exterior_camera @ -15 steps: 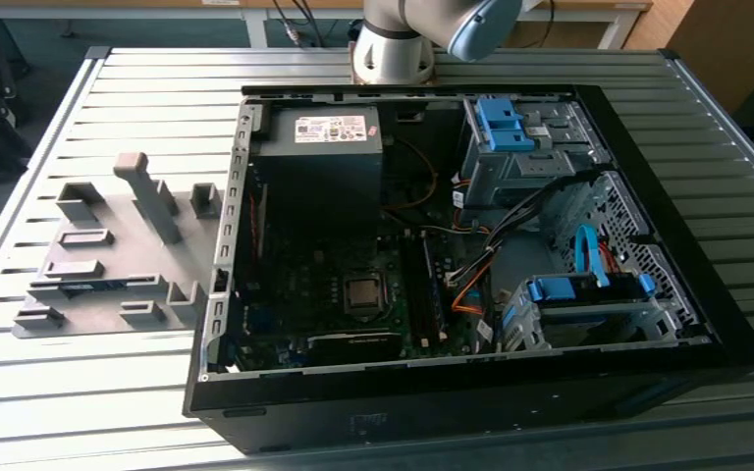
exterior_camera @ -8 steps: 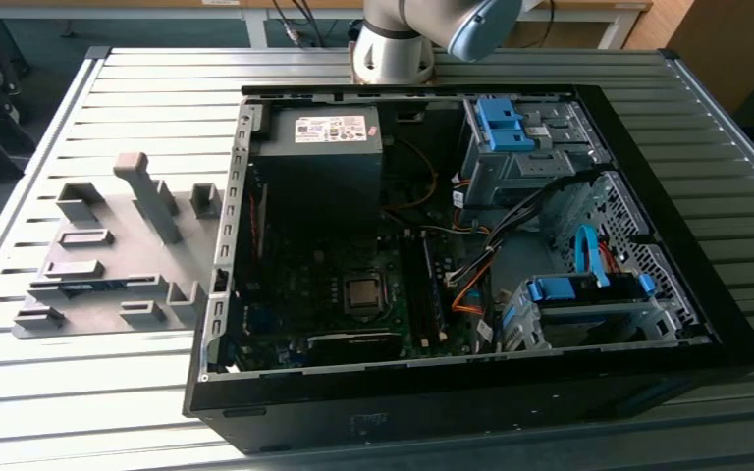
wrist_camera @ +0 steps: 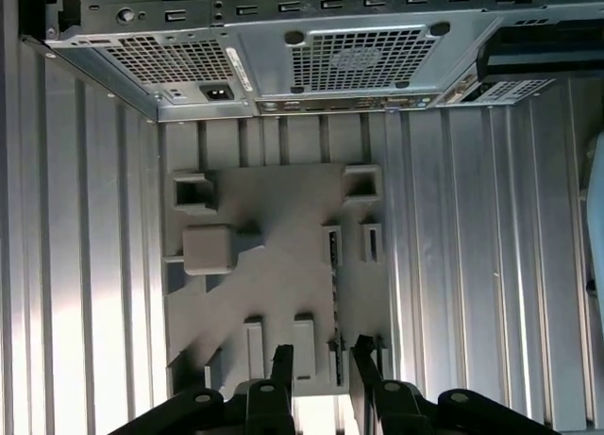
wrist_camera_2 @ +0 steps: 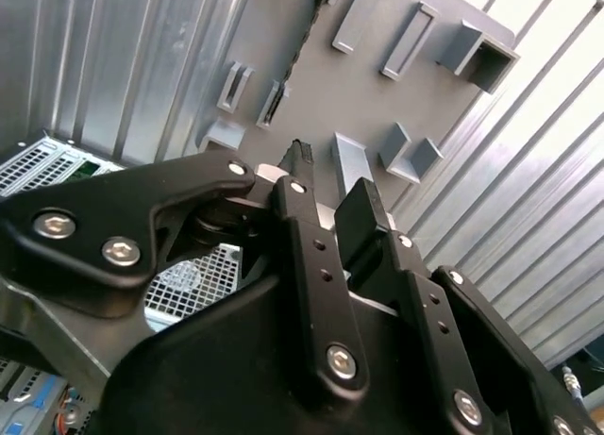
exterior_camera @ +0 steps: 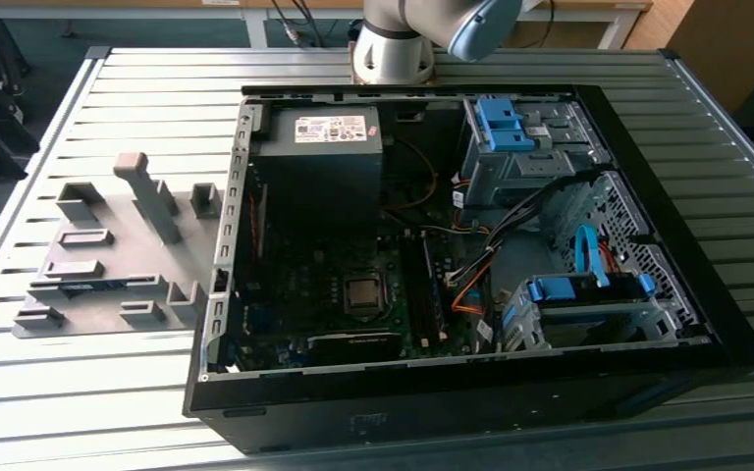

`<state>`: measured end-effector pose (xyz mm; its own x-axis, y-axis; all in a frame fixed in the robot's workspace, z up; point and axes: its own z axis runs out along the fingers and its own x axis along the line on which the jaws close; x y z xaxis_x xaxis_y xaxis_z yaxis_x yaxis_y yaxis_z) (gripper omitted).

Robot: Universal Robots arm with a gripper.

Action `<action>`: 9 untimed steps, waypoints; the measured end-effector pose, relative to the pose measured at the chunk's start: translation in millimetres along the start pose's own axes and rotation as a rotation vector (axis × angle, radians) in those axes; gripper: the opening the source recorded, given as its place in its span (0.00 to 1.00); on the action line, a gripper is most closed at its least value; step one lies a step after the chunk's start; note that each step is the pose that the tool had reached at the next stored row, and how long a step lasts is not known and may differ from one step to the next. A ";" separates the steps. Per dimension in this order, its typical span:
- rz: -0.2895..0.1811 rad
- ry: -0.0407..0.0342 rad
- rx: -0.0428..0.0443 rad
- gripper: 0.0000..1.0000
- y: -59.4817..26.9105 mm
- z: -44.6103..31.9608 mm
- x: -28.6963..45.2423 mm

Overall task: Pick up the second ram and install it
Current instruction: 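Pick up the second ram and move it above second insertion slot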

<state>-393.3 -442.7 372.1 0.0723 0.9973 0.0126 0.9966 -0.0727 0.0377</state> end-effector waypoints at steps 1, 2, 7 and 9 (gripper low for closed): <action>0.000 0.0018 -0.0001 0.37 0.1 1.2 -0.6; 0.001 0.0019 0.0001 0.37 0.0 2.5 -1.3; 0.011 0.0012 0.0018 0.37 -0.7 9.7 -3.5; 0.014 0.0012 0.0022 0.37 -1.0 12.7 -4.2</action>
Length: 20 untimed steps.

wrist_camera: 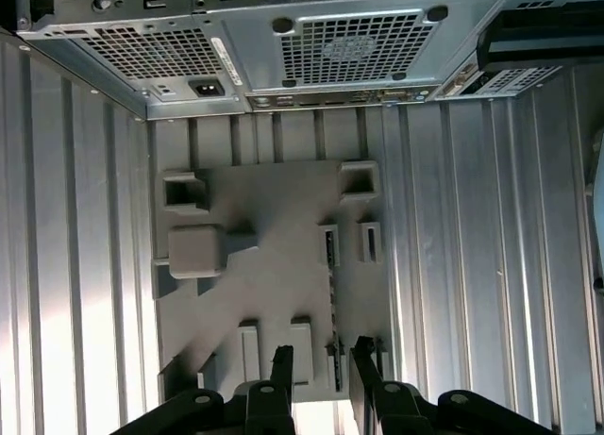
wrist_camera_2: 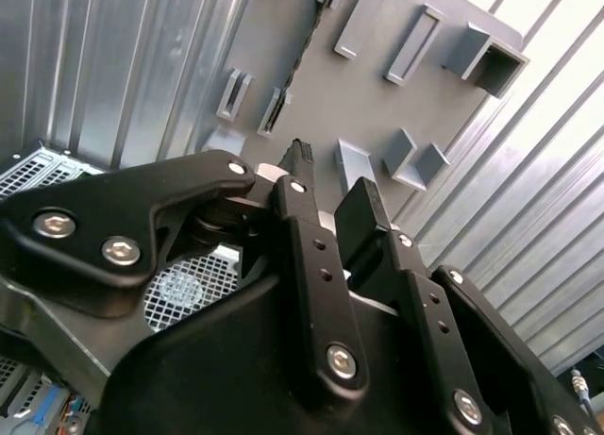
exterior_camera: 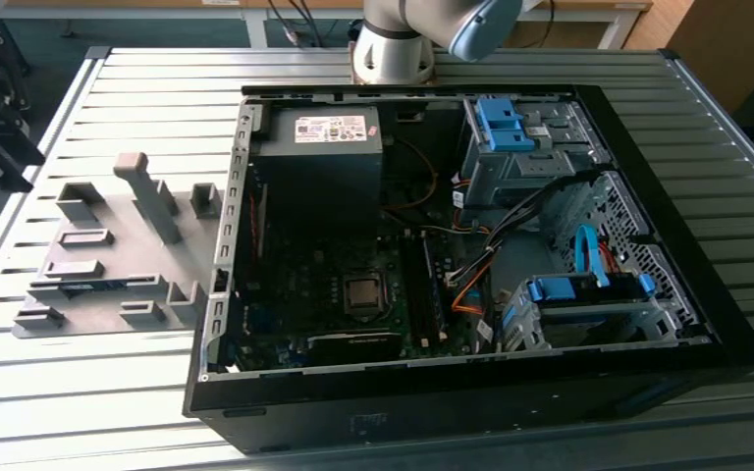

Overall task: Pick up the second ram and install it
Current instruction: 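Pick up the second ram and move it above second insertion slot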

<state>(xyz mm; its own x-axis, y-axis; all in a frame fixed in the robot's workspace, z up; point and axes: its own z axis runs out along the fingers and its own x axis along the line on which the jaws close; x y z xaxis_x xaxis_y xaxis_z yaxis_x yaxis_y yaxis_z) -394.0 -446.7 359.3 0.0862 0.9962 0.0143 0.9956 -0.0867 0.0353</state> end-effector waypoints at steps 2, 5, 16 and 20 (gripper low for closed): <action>0.002 -0.0002 0.0005 0.37 -0.2 3.0 -0.7; 0.005 -0.0004 0.0010 0.37 -0.6 7.6 -2.0; 0.006 -0.0005 0.0021 0.37 -2.3 26.2 -9.6; 0.006 -0.0005 0.0030 0.37 -2.5 33.6 -9.8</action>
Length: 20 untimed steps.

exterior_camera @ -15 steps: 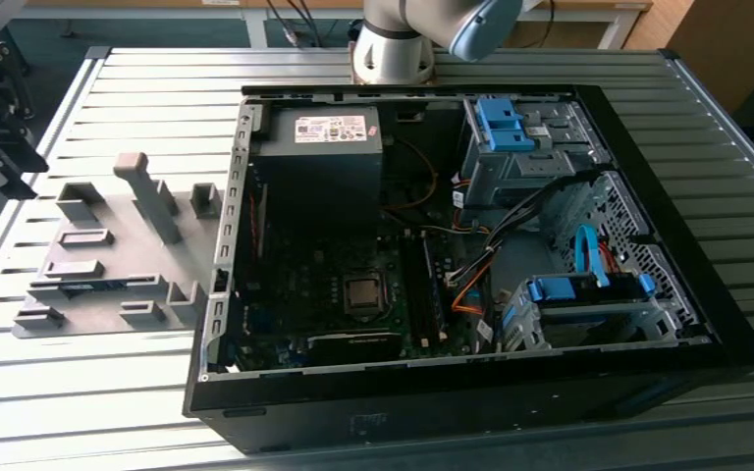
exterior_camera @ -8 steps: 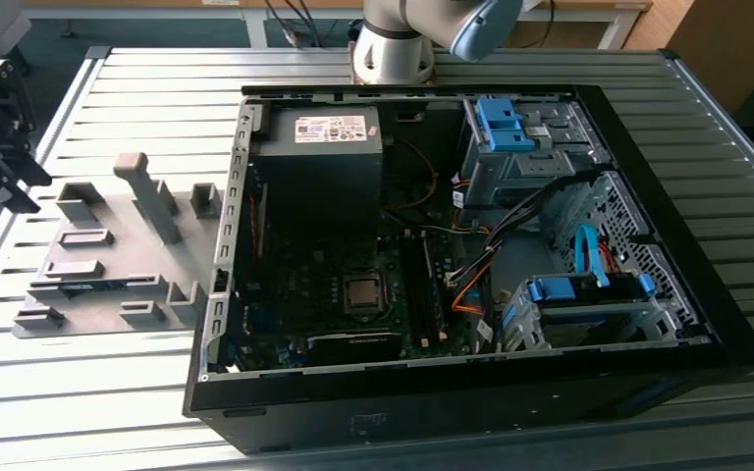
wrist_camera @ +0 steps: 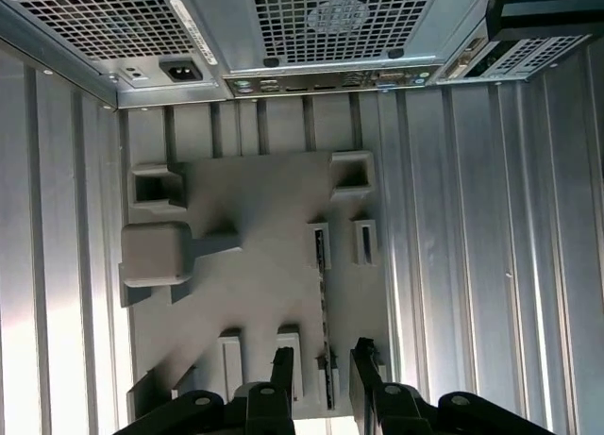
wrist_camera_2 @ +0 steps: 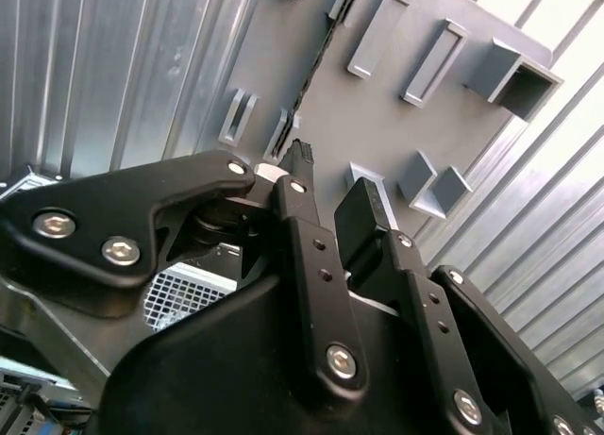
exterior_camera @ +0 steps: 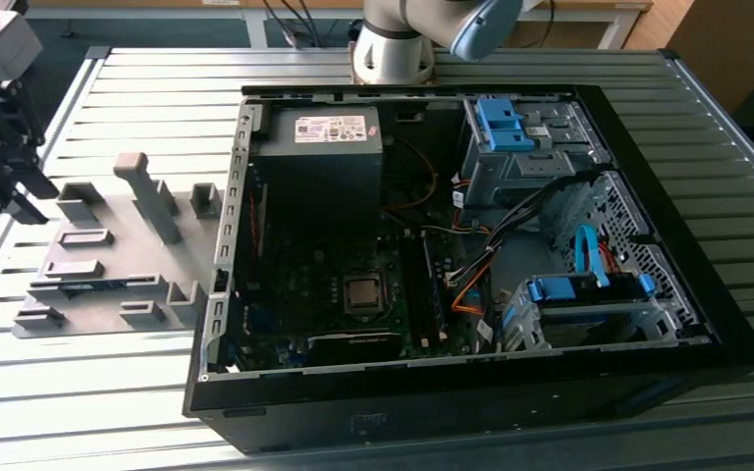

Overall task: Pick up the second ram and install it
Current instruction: 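Pick up the second ram and move it above second insertion slot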

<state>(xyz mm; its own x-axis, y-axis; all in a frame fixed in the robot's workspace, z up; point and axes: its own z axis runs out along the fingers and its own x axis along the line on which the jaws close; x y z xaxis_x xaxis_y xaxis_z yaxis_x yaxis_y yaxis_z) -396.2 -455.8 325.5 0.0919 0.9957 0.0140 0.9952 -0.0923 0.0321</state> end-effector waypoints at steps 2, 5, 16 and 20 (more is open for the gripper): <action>0.000 -0.0002 0.0010 0.37 -0.1 3.5 -0.1; 0.000 -0.0003 0.0027 0.37 -0.3 8.7 -0.2; 0.000 -0.0003 0.0028 0.37 -0.3 9.3 -0.2; 0.000 -0.0001 0.0026 0.37 -0.4 11.4 -0.2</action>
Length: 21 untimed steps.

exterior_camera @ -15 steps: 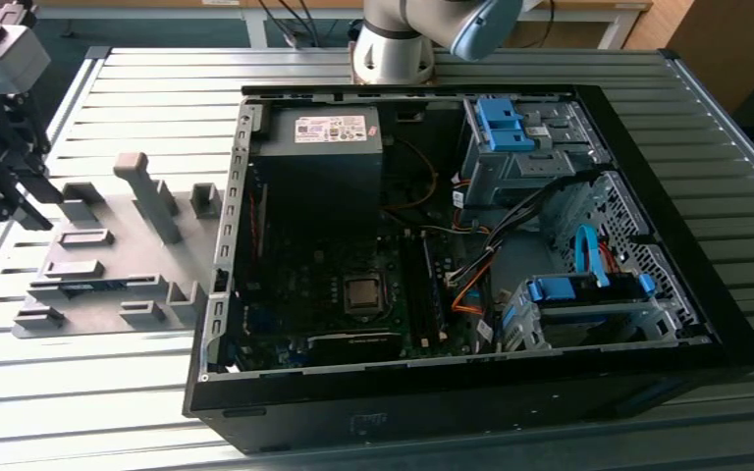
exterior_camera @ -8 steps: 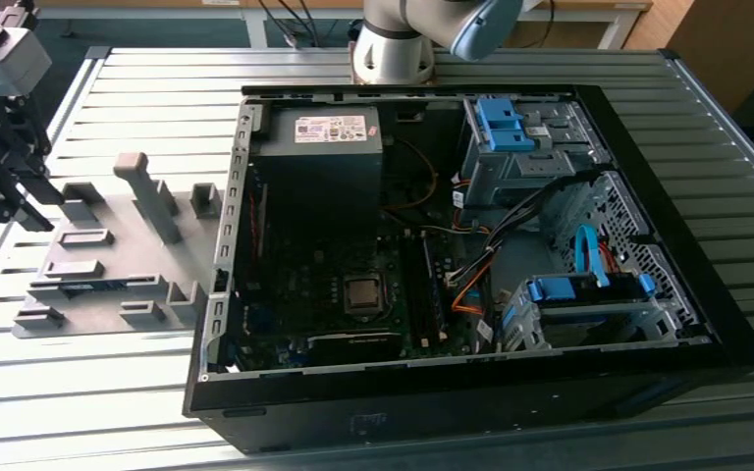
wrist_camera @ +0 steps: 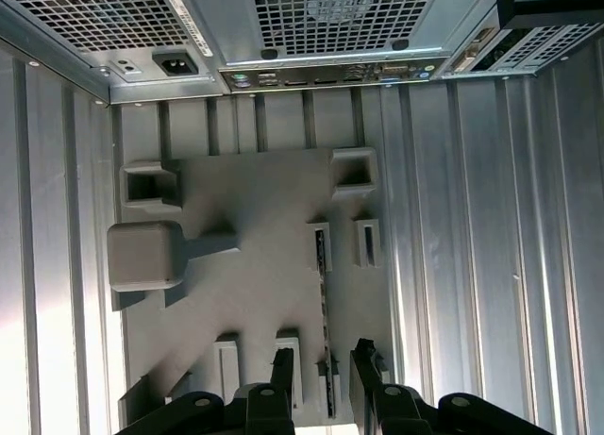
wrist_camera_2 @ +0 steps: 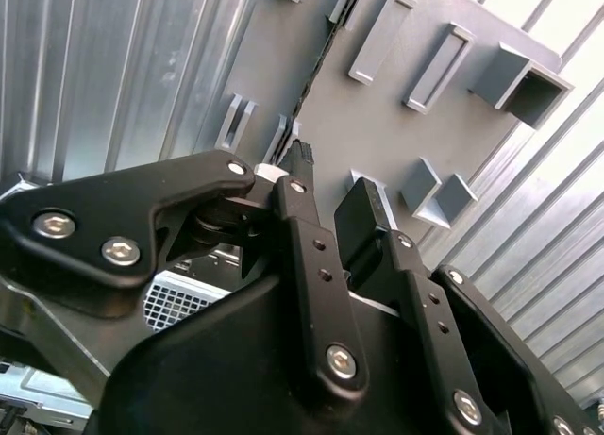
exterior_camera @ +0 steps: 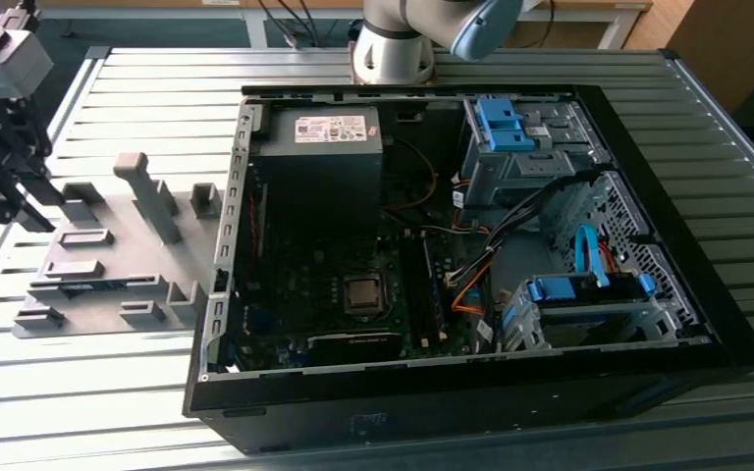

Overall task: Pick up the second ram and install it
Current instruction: 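Pick up the second ram and move it above second insertion slot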

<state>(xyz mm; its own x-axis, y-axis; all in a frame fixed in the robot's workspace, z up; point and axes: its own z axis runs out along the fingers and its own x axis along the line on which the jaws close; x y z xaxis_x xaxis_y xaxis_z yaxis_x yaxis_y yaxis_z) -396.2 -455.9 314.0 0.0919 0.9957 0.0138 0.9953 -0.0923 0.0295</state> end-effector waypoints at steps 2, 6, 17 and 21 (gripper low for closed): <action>0.000 -0.0001 0.0001 0.37 0.0 2.2 0.0; 0.000 -0.0001 0.0001 0.37 -0.2 7.5 -0.1; 0.000 -0.0001 0.0001 0.37 -0.7 23.1 -0.3; 0.000 -0.0001 0.0002 0.37 -0.9 27.8 -0.4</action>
<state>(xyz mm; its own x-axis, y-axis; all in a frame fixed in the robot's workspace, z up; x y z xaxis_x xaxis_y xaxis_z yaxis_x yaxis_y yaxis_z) -396.3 -455.8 286.2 0.0919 0.9957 0.0137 0.9953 -0.0923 0.0294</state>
